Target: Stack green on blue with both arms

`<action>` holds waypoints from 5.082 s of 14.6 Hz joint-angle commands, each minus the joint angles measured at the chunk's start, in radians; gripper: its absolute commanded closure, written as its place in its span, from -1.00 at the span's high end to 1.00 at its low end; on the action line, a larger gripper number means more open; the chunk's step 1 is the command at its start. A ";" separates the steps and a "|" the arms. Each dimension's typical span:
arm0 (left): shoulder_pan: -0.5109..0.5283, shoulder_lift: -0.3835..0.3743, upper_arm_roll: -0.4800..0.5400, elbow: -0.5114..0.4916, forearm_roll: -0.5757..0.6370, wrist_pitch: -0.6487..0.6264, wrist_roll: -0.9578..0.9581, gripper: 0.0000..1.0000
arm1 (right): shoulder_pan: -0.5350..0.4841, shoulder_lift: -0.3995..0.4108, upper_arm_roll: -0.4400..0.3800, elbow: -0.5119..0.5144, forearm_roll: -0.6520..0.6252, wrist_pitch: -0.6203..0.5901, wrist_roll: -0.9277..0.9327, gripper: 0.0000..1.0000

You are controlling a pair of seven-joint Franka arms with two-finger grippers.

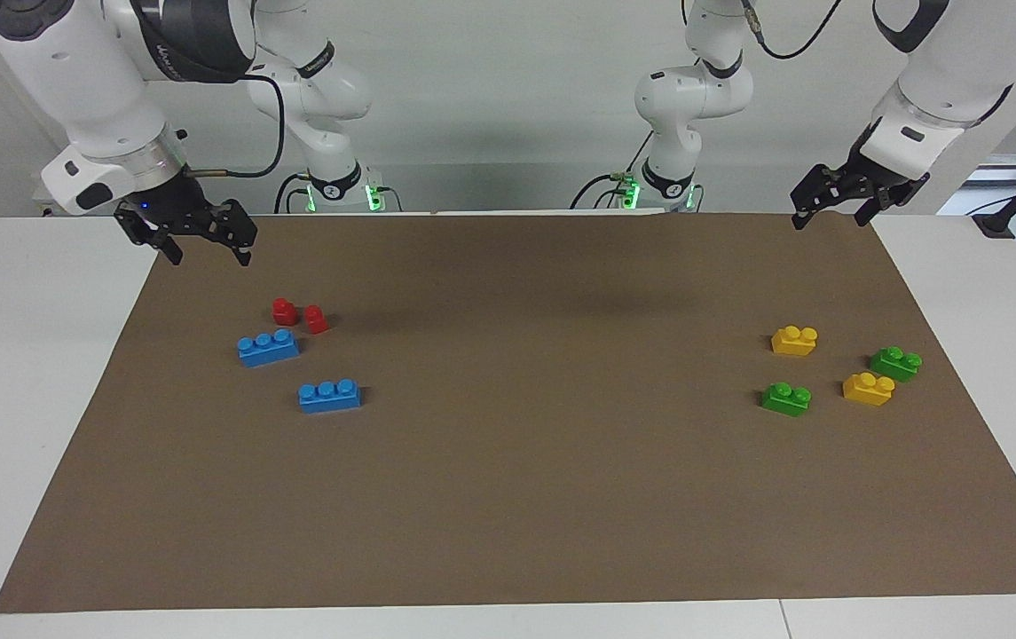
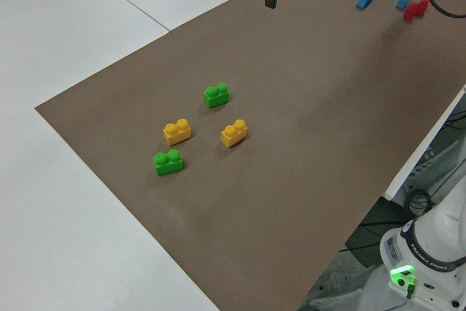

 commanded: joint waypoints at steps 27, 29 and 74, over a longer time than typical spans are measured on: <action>0.039 -0.121 0.014 -0.359 -0.002 0.289 0.001 1.00 | -0.017 0.162 0.003 -0.017 0.066 0.232 0.566 1.00; 0.044 -0.119 0.014 -0.396 -0.003 0.332 -0.007 1.00 | -0.009 0.183 0.005 -0.025 0.081 0.249 0.696 1.00; 0.077 0.356 0.025 -0.408 0.040 0.935 -1.131 1.00 | -0.040 0.366 0.000 -0.217 0.414 0.461 1.030 1.00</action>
